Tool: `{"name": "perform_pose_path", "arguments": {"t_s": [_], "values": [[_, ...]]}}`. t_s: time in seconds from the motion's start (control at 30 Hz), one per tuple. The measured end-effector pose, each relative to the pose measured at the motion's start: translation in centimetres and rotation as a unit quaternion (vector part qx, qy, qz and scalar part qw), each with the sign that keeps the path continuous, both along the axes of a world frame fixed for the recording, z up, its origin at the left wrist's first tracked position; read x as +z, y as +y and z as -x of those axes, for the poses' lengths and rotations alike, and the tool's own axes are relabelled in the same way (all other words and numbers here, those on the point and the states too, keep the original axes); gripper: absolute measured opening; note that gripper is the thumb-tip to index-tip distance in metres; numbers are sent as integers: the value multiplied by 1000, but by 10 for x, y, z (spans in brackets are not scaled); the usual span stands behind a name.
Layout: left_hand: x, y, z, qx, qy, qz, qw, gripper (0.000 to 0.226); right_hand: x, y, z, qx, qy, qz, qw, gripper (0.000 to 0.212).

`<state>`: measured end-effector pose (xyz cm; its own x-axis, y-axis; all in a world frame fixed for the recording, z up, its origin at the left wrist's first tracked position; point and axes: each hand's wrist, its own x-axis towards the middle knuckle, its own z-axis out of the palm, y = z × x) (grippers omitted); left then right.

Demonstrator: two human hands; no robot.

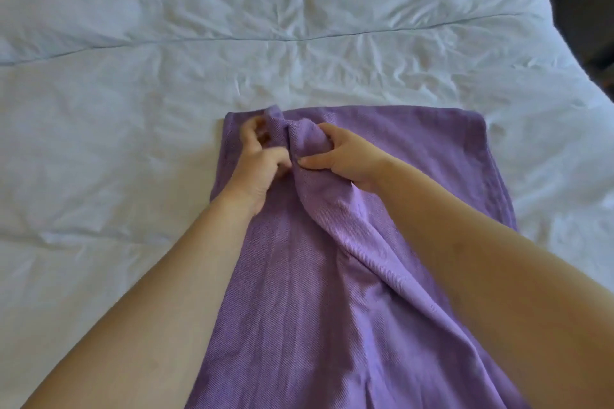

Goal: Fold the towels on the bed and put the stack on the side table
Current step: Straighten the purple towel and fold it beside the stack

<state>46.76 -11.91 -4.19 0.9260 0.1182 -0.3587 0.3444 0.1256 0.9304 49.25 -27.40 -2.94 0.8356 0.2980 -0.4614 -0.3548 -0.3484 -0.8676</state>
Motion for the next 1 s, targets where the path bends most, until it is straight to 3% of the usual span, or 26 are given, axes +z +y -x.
{"name": "perform_pose_path", "arguments": {"t_s": [0.03,0.13,0.23,0.33,0.4,0.47,0.57,0.67,0.77,0.83,0.9,0.97,1.0], "values": [[-1,8,-8,3,-17,-14,1000,74,3,-1,-2,2,-5,-3,1000,56],[-7,25,-33,-123,-39,-202,971,82,12,-14,-8,-7,-50,21,999,43],[-10,29,-63,-249,-36,-318,914,79,19,-42,-17,-5,-111,92,989,33],[-14,28,-90,-346,-24,-432,832,79,22,-75,-29,-19,-151,149,977,24],[-19,32,-102,-361,17,-519,775,75,23,-96,-39,-43,-171,178,968,24],[-25,39,-108,-340,42,-578,741,66,20,-117,-49,-67,-192,204,958,29],[-32,48,-115,-318,40,-580,749,46,13,-141,-64,-74,-206,255,942,31],[-33,54,-120,-280,45,-622,729,25,3,-155,-72,-54,-161,310,936,36],[-32,73,-125,-293,51,-655,694,29,-2,-173,-73,-26,-98,329,939,35],[-30,91,-128,-320,65,-647,689,38,-1,-186,-74,-55,-75,273,958,27],[-30,108,-128,-313,55,-632,707,40,1,-197,-75,-122,-42,147,981,22],[-35,116,-125,-278,11,-573,771,33,-4,-202,-78,-158,-1,47,986,27],[-38,116,-123,-252,-12,-536,806,28,-7,-203,-79,-159,9,39,987,26]]}}
